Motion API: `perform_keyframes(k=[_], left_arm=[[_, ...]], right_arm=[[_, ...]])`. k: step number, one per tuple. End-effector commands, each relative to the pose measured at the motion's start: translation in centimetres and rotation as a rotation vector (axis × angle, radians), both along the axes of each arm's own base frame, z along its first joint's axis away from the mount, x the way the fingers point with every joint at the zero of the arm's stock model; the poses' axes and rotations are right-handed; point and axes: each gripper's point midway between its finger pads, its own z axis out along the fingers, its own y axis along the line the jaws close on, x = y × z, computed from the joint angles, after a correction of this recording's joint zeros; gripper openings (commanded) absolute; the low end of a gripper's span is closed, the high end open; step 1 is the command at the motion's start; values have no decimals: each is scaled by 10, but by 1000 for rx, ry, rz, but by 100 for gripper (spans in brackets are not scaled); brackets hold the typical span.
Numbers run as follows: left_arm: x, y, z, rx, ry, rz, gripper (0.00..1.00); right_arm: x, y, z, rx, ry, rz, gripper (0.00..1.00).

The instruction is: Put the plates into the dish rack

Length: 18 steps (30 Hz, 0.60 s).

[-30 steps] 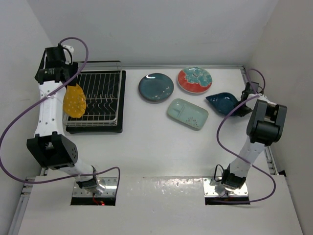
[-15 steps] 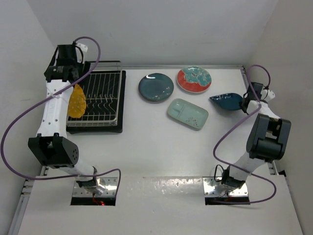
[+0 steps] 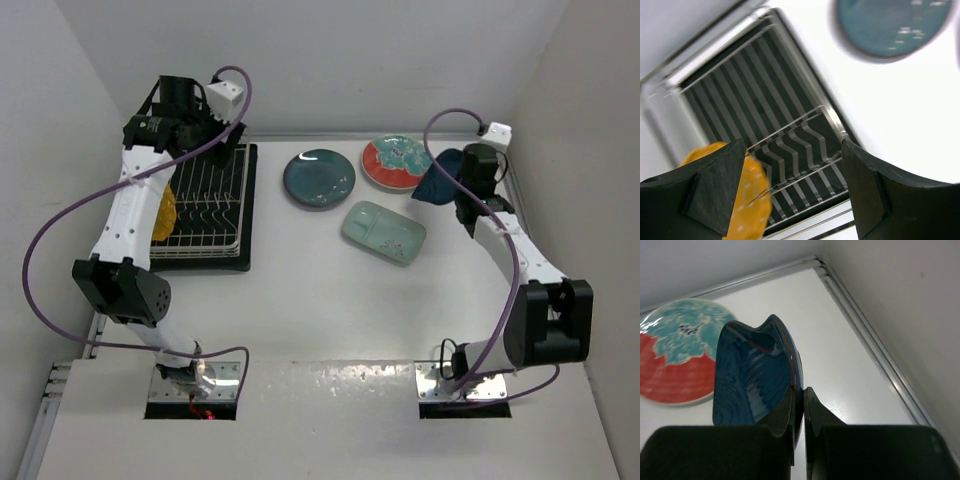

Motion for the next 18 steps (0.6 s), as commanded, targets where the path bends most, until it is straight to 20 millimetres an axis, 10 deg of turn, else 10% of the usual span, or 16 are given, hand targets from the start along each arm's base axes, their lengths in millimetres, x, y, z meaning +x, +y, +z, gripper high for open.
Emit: perform_keyframes(k=[1,10,18], left_arm=[[-6,-46,1,-117,28,-155,82],[-25,-124,-7,-247,105,-398,84],[-5,-115,-43,-239,171,-251,86]], right_arm=[[22,36,116,-85,-318,119,0],[24,262,135,390,-371,973,0],[10,367,145,737,-378,1284,0]])
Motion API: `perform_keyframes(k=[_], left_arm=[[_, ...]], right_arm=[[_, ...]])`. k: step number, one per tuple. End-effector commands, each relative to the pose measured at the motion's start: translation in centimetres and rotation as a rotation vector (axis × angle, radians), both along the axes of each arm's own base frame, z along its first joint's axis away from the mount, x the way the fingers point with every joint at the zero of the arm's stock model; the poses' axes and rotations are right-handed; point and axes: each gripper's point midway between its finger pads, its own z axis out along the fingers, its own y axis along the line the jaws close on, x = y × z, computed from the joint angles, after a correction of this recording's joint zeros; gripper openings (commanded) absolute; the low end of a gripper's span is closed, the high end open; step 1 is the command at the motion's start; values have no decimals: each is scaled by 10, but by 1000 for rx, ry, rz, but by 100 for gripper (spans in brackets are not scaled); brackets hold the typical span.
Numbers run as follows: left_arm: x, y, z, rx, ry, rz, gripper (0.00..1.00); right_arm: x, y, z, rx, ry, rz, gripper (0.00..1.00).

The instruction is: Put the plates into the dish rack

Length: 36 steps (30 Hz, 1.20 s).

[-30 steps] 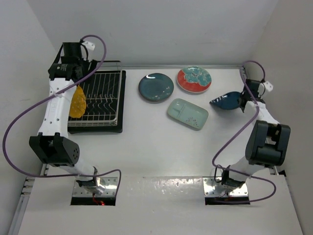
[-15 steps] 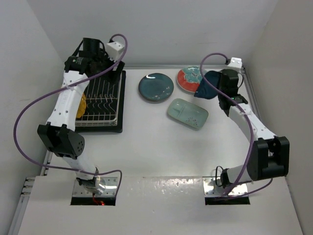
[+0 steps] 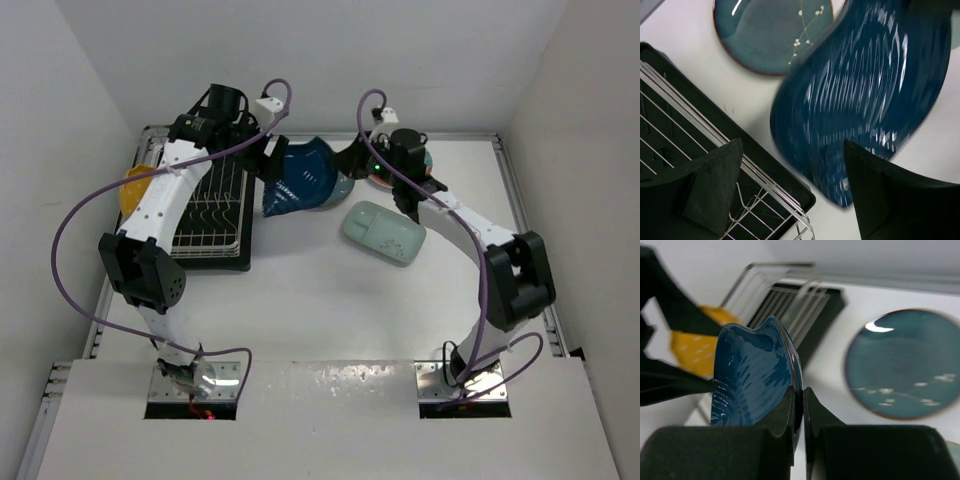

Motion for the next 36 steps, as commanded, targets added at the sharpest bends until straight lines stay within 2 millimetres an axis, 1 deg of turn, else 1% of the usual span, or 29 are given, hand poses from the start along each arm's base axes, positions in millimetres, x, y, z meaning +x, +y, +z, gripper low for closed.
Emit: perform_keyframes(k=[1,3,4,5,6,7,8,9,11,14,15,17,18,19,20,21,22,23,24,25,26,27,28,30,31,33,34,35,36], left_arm=[[9,4,5,-11,-26,61,84],[11,11,0,-1,-15,91,74],[12,17,-3,1,-6,103,67],[12,17,-3,-4,-1,109,58],[12,23,-6,-18,14,113,40],[9,22,-7,-24,19,107,31],[10,27,-7,-24,18,119,23],[9,26,-10,-28,30,113,11],[10,31,-10,-22,25,117,0],[5,33,-3,-36,21,113,0],[4,33,-7,-34,29,113,0],[5,40,4,-37,5,142,0],[5,42,4,-34,8,161,0],[10,55,18,-12,-39,207,0],[14,65,22,1,-51,254,0],[17,74,29,31,-80,295,0],[26,100,41,112,-139,426,0],[27,113,51,144,-173,492,0],[28,124,58,176,-196,540,0],[28,133,69,196,-233,584,0],[25,149,81,240,-269,656,0],[24,160,92,248,-301,700,0],[18,178,104,271,-330,765,0],[12,197,111,297,-345,828,0],[4,216,119,334,-363,891,0],[-3,236,125,377,-375,954,0],[-12,254,130,414,-388,1009,0],[-18,262,136,432,-397,1034,0],[-21,269,132,463,-386,1052,0]], right_arm=[[-18,40,96,259,-164,195,0],[-20,46,101,284,-182,222,0],[-21,48,101,298,-169,232,0],[-22,50,104,305,-181,240,0],[-23,51,105,310,-181,242,0],[-21,51,103,311,-174,242,0],[-19,50,103,315,-174,238,0],[-20,53,104,315,-173,246,0],[-20,53,104,318,-174,248,0],[-17,55,101,319,-169,246,0],[-15,55,101,319,-171,248,0],[-12,56,98,325,-163,242,0],[-12,58,97,325,-161,244,0],[-12,58,100,326,-172,244,14],[-9,61,92,322,-154,243,24],[-7,60,94,319,-157,245,33],[-6,63,94,315,-148,250,50],[-3,65,85,304,-111,245,57],[0,65,88,301,-111,246,62],[2,66,86,293,-95,244,75],[3,69,79,285,-74,244,79],[4,71,81,282,-73,244,83],[5,73,81,279,-75,244,88],[6,75,80,260,-78,241,89],[5,78,80,254,-69,245,89],[6,80,82,238,-83,237,89],[5,81,81,230,-84,237,89],[4,80,81,226,-77,230,89],[1,79,77,222,-71,220,89]])
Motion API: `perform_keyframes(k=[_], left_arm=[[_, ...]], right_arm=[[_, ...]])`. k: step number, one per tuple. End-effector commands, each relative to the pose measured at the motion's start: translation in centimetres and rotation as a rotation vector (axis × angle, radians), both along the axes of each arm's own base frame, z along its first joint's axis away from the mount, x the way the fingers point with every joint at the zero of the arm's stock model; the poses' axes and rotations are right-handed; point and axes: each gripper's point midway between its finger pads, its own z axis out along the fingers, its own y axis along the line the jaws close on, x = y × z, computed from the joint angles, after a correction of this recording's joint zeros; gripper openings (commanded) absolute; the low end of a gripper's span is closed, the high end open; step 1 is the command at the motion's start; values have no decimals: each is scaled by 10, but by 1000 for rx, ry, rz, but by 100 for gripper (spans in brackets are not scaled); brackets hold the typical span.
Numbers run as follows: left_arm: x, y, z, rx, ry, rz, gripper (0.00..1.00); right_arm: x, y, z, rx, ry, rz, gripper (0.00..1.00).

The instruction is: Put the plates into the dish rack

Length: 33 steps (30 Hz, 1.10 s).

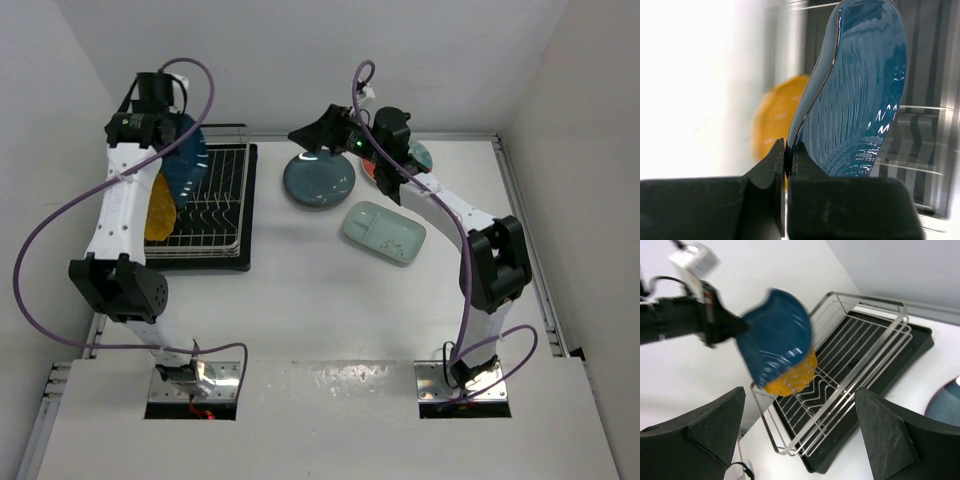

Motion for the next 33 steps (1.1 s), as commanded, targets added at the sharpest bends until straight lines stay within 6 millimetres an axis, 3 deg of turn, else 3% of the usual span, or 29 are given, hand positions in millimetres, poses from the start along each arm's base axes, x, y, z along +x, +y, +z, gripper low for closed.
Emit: perform_keyframes(k=[1,2,5,6,7,9,10,11,15,16,17,30,33], left_arm=[[-32,48,86,127,-229,190,0],[-36,58,79,156,-196,215,0],[-42,63,84,167,-210,229,0],[-43,64,80,173,-198,236,0],[-44,65,77,187,-181,237,0],[-49,72,68,224,-142,269,0],[-50,73,65,230,-133,276,0],[-48,73,63,230,-132,276,0],[-47,77,43,247,-83,293,0],[-45,75,40,231,-91,294,0],[-45,75,40,224,-96,299,0],[-35,57,-18,215,-4,283,0],[-38,60,-16,256,-33,356,0]], right_arm=[[-2,0,8,-18,-41,-31,89],[-1,-1,7,-21,-36,-49,89],[-11,-8,-1,-61,-41,-85,89],[-14,-10,-17,-100,-37,-91,89],[-20,-15,-4,-112,-83,-118,89],[-28,-22,-18,-164,-77,-136,89],[-31,-28,-13,-163,-89,-156,89],[-35,-36,-24,-189,-82,-179,89],[-39,-53,-30,-206,-88,-217,89],[-34,-66,-26,-200,-89,-245,89],[-40,-61,-35,-205,-67,-228,89],[-33,-80,-44,-177,-6,-260,88],[-32,-83,-44,-178,-4,-270,88]])
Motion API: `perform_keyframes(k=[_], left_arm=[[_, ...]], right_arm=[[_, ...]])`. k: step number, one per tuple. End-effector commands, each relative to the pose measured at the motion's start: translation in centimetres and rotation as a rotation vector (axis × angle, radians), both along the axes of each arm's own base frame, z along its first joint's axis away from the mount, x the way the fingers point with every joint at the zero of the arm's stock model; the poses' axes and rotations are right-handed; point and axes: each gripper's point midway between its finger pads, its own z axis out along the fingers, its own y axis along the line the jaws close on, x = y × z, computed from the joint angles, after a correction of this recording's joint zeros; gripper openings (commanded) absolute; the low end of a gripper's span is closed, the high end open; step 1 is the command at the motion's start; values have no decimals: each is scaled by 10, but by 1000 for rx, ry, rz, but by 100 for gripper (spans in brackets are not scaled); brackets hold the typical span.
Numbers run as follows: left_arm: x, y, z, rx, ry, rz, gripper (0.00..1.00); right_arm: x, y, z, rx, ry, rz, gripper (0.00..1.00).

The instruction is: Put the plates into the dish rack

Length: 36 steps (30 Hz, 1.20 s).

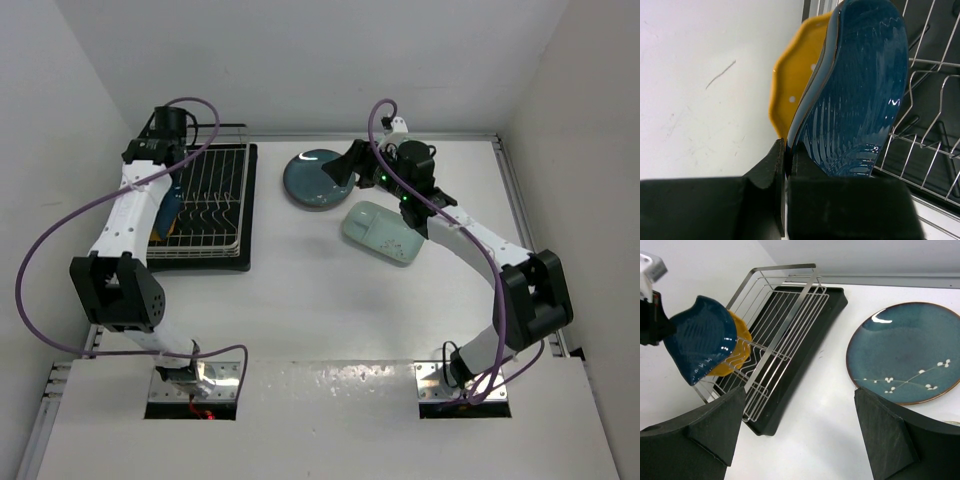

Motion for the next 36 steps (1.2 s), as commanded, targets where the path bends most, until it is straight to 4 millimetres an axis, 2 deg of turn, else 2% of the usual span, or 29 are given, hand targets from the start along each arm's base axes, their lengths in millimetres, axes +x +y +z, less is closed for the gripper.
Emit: perform_keyframes(k=[1,5,8,15,18,20,26,30,31,33,34,35,36], left_arm=[[6,9,34,83,-177,116,0],[7,3,37,111,-204,150,0],[4,-2,31,132,-217,185,0],[-7,-13,-20,160,-114,174,0],[-5,-5,-25,149,-135,193,0],[-2,-4,-36,118,-129,181,0],[10,-7,-51,9,-139,110,1],[10,-2,-55,11,-130,121,11],[9,2,-58,12,-121,132,17],[12,0,-54,3,-134,125,30],[15,-1,-50,-3,-141,112,37],[19,-2,-46,-11,-154,105,53],[18,-2,-45,-7,-149,100,58]], right_arm=[[2,-5,20,24,-55,-18,88],[2,-7,21,20,-57,-24,87],[2,-8,20,8,-57,-30,87],[1,-16,17,-5,-59,-54,87],[2,-19,21,3,-63,-64,87],[2,-21,22,1,-67,-67,87],[3,-25,20,-5,-62,-74,87],[3,-26,17,-10,-57,-75,87],[3,-27,16,-13,-57,-76,88],[5,-29,7,-28,-26,-80,89],[7,-32,9,-27,-19,-88,93],[10,-34,8,-33,-10,-92,94],[7,-36,-5,-52,42,-92,95]])
